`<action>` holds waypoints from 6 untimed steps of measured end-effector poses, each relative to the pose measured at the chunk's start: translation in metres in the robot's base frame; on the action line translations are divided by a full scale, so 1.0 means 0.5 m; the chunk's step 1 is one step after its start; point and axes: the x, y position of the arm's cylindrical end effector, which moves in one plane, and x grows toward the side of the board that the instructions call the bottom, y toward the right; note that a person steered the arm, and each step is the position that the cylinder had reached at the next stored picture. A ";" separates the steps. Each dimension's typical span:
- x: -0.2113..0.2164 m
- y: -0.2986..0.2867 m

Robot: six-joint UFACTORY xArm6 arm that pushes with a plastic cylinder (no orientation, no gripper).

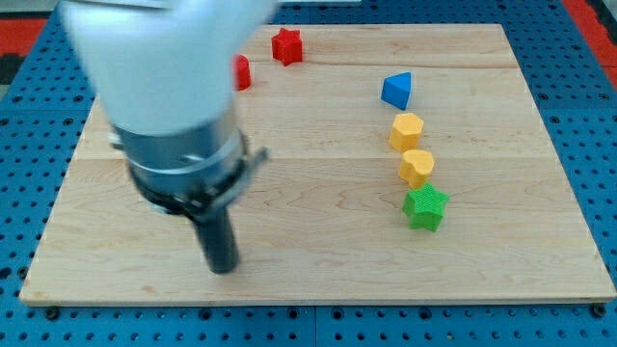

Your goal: Push the green circle towards the bottom left of the board

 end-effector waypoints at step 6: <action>-0.251 -0.355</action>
